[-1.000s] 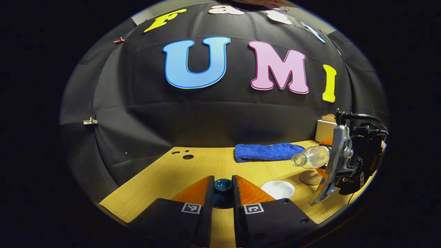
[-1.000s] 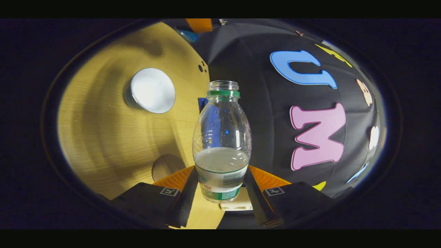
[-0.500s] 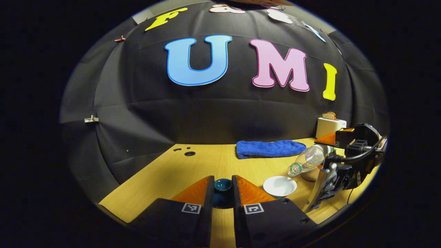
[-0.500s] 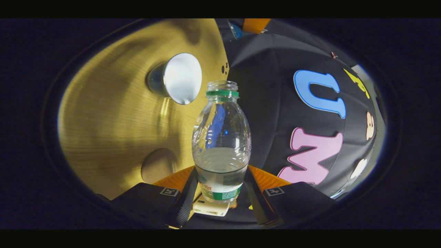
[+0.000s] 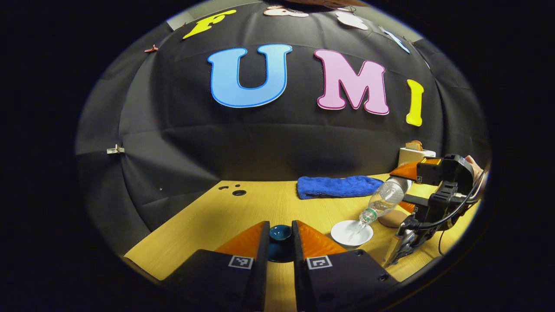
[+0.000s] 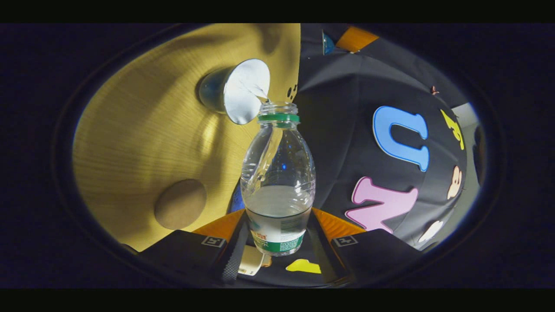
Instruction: Open the teacup lid with one hand, grasp the water bottle and pour water into the teacup with the other hand; after pouring, place the water bottle on the coaster and then close the teacup lid.
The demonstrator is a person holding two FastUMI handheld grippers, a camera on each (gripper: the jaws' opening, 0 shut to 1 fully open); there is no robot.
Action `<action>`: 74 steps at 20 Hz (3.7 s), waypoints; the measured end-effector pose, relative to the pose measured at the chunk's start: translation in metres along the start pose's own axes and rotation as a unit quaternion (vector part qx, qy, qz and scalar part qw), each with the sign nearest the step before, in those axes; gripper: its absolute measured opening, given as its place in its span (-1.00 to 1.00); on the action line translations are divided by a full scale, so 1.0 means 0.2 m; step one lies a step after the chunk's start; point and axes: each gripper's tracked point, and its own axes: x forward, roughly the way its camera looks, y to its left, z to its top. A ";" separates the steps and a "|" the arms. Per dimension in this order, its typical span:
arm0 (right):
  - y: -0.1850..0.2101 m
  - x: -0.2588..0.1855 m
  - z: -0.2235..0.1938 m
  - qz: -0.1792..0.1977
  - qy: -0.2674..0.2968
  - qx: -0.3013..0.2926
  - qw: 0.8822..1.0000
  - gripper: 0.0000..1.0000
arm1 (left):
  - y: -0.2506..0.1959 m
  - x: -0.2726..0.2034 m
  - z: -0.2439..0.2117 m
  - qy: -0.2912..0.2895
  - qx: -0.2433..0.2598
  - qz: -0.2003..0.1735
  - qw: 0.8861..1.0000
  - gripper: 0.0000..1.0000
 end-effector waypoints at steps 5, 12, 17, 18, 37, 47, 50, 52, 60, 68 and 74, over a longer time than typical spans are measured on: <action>-0.04 0.02 0.00 -0.033 -0.013 -0.042 0.998 0.48 | 0.01 0.00 -0.01 0.001 -0.004 0.003 1.000 -0.39; -0.06 0.02 0.01 -0.083 -0.034 -0.079 0.993 0.48 | 0.00 -0.01 0.00 -0.004 -0.006 0.002 1.000 -0.39; -0.10 0.00 0.03 -0.113 -0.045 -0.113 0.986 0.48 | -0.02 -0.02 -0.01 -0.002 -0.012 -0.004 1.000 -0.47; -0.09 0.01 0.03 -0.114 -0.048 -0.115 0.986 0.48 | -0.01 -0.03 -0.01 -0.002 -0.014 -0.004 1.000 -0.47; -0.08 0.01 0.01 -0.153 -0.078 -0.131 0.976 0.48 | 0.01 -0.07 0.00 -0.013 -0.023 -0.001 1.000 -0.47; 0.41 -0.01 0.03 0.040 -0.001 0.290 0.956 0.49 | -0.02 -0.05 -0.02 -0.008 -0.016 -0.007 1.000 -0.39; 0.48 -0.05 0.11 0.054 0.007 0.411 0.910 0.50 | -0.07 -0.02 0.02 -0.010 -0.010 -0.013 1.000 -0.39; 0.49 -0.11 0.20 0.059 0.008 0.534 0.843 0.51 | -0.10 0.01 0.04 -0.013 -0.012 -0.019 1.000 -0.39; 0.50 -0.22 0.34 0.056 -0.025 0.765 0.641 0.51 | -0.19 0.06 0.09 -0.020 -0.008 -0.031 0.999 -0.39; 0.64 -0.19 0.29 0.050 0.001 0.816 0.575 0.51 | -0.28 0.09 0.08 -0.012 -0.006 -0.045 0.999 -0.39; 0.68 -0.17 0.29 0.056 0.007 0.826 0.560 0.54 | -0.33 0.11 0.07 -0.007 -0.006 -0.050 0.999 -0.39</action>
